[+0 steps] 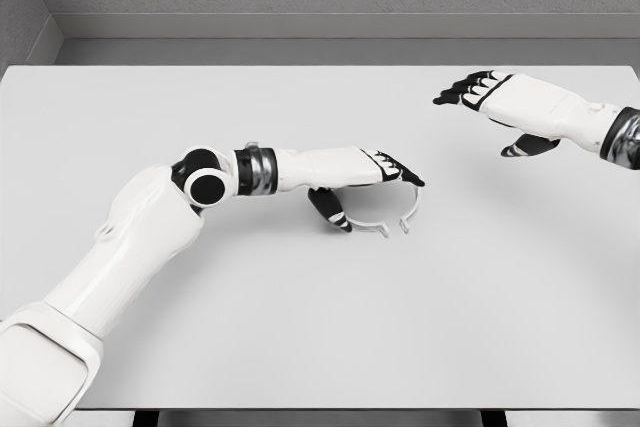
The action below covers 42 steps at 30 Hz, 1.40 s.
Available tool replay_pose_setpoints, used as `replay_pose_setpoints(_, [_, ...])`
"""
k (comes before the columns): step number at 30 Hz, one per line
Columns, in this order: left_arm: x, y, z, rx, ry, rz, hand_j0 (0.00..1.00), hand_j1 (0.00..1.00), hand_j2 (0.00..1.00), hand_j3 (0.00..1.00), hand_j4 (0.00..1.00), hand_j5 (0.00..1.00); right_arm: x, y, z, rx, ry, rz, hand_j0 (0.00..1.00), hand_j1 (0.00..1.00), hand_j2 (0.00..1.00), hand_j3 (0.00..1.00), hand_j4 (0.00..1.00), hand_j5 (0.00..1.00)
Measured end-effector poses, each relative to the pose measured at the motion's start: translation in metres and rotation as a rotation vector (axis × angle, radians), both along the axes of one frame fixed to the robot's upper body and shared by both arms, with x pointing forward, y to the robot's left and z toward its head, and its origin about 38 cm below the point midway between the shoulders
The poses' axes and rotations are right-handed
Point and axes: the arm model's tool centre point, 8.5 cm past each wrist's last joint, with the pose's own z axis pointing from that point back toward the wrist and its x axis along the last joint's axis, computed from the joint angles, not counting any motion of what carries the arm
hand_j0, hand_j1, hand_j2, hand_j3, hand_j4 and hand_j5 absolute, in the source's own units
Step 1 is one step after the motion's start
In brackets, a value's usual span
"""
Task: Assemble PVC drainage pipe clamps
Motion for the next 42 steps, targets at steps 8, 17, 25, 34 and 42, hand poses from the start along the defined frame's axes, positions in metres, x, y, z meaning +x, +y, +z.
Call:
replay_pose_setpoints(8, [0.001, -0.004, -0.003, 0.006, 0.007, 0.002, 1.00, 1.00, 1.00, 1.00, 1.00, 1.00, 0.000, 0.001, 0.000, -0.001, 0.001, 0.002, 1.00, 1.00, 1.00, 1.00, 1.00, 1.00])
replay_pose_setpoints(17, [0.003, -0.005, -0.004, 0.009, 0.011, 0.005, 1.00, 1.00, 1.00, 1.00, 1.00, 1.00, 0.000, 0.001, 0.000, 0.000, 0.001, 0.002, 1.00, 1.00, 1.00, 1.00, 1.00, 1.00])
replay_pose_setpoints(25, [0.001, -0.012, -0.002, -0.001, 0.010, -0.005, 0.99, 0.99, 0.99, 0.99, 0.99, 0.99, 0.000, 0.001, 0.000, 0.000, 0.001, 0.002, 1.00, 1.00, 1.00, 1.00, 1.00, 1.00])
replay_pose_setpoints(34, [0.001, -0.017, 0.000, -0.006, 0.007, -0.013, 0.99, 0.99, 0.99, 0.99, 0.99, 0.99, 0.000, 0.001, 0.000, 0.000, 0.001, 0.002, 1.00, 1.00, 1.00, 1.00, 1.00, 1.00])
replay_pose_setpoints(42, [-0.001, -0.022, 0.001, -0.011, 0.006, -0.020, 0.99, 0.99, 0.99, 0.99, 0.99, 0.99, 0.000, 0.001, 0.000, 0.000, 0.000, 0.002, 1.00, 1.00, 1.00, 1.00, 1.00, 1.00])
